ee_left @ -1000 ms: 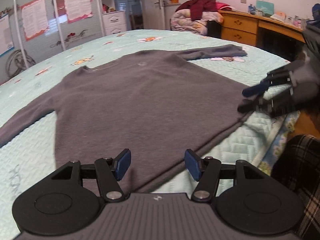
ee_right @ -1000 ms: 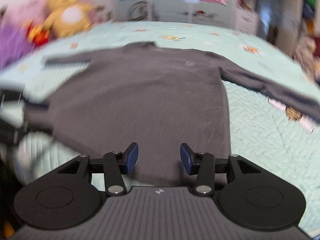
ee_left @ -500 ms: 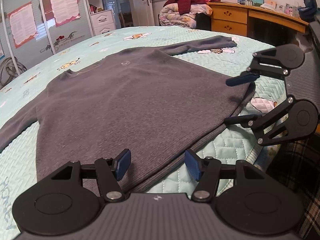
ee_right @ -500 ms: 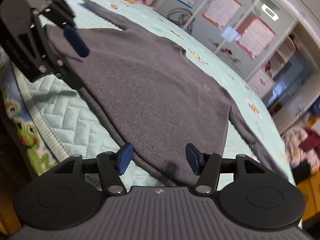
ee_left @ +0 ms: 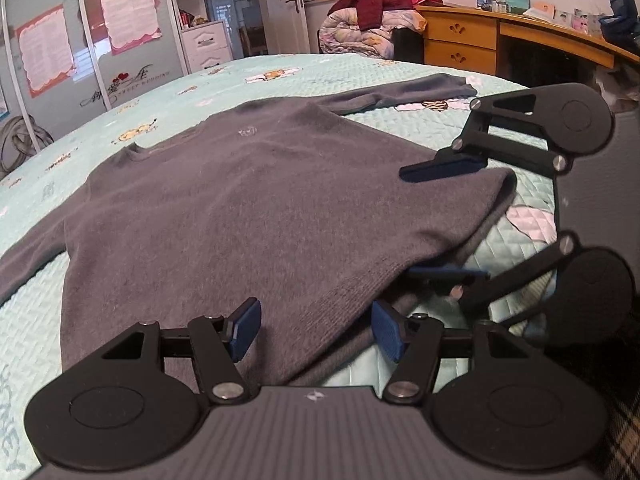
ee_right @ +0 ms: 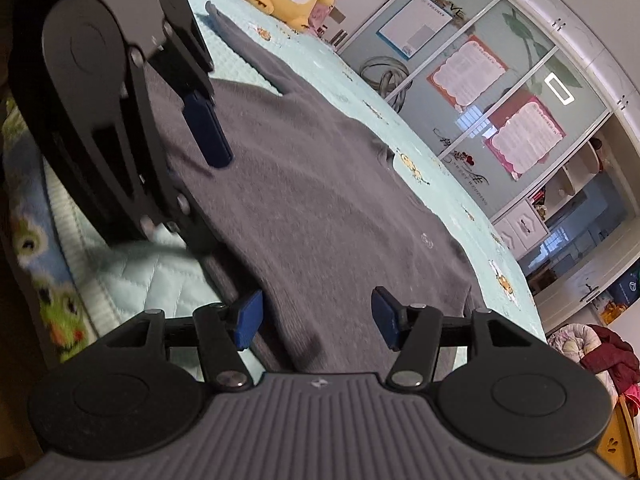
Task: Fold clothes
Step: 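Grasp the hem with the left gripper while the right gripper grasps the hem beside it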
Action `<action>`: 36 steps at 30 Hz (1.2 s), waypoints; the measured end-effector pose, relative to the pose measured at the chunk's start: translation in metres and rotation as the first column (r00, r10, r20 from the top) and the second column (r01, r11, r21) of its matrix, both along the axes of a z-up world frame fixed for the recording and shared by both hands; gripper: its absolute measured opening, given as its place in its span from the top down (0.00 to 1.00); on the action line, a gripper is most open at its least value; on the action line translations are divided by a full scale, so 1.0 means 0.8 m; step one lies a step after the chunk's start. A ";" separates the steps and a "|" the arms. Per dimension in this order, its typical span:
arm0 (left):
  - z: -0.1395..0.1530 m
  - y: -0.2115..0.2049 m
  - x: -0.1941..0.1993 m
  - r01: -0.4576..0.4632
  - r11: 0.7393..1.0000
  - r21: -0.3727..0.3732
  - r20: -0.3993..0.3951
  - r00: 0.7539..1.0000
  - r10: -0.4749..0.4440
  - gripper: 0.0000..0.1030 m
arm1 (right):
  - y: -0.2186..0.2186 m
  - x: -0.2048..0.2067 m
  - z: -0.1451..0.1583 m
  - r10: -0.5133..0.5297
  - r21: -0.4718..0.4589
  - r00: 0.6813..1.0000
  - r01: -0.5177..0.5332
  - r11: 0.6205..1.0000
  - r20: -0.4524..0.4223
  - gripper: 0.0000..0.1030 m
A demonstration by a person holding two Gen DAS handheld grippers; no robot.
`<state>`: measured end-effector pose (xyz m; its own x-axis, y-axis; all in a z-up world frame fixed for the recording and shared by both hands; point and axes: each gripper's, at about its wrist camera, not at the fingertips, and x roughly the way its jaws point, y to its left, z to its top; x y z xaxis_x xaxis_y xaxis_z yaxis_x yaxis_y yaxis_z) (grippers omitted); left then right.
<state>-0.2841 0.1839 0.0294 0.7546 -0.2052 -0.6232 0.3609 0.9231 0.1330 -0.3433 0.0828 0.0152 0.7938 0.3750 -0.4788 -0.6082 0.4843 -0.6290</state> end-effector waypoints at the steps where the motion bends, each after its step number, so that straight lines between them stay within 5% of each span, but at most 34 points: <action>1: 0.001 -0.001 0.003 0.002 1.000 -0.005 0.004 1.000 -0.002 0.39 | 0.002 0.002 0.000 -0.003 0.012 1.000 0.003 1.000 0.006 0.43; 3: 0.002 -0.002 0.008 0.011 1.000 -0.028 0.006 1.000 -0.011 0.56 | 0.003 0.006 0.001 -0.015 0.037 1.000 0.015 0.999 0.015 0.43; 4: 0.002 -0.002 0.011 0.017 0.999 -0.044 -0.001 1.000 -0.017 0.78 | 0.002 0.008 0.001 -0.026 0.046 1.000 0.025 0.999 0.018 0.43; 5: 0.003 -0.003 0.012 0.020 0.998 -0.053 -0.004 1.000 -0.021 0.88 | -0.001 0.011 -0.001 -0.043 0.043 0.999 0.042 0.998 0.023 0.43; 19: 0.010 -0.018 0.006 0.010 0.999 -0.036 0.033 0.999 -0.009 0.94 | -0.086 0.058 -0.011 -0.220 0.001 0.973 0.221 0.975 0.065 0.45; 22: 0.012 -0.020 0.003 0.015 1.000 -0.020 0.040 0.999 -0.014 0.94 | -0.076 0.048 -0.020 -0.147 -0.041 0.984 0.152 0.988 0.104 0.56; 24: 0.015 -0.021 0.002 0.018 1.000 -0.017 0.041 0.999 -0.018 0.94 | -0.075 0.047 -0.028 -0.140 -0.076 0.983 0.149 0.986 0.119 0.78; 25: 0.017 -0.021 0.002 0.024 1.000 -0.020 0.041 0.999 -0.023 0.94 | -0.074 0.047 -0.032 -0.136 -0.094 0.983 0.148 0.985 0.127 1.00; 36: -0.011 -0.054 0.002 0.117 0.991 0.061 -0.028 0.993 -0.116 0.94 | -0.109 0.053 -0.038 -0.258 -0.027 0.963 0.261 0.965 0.079 0.97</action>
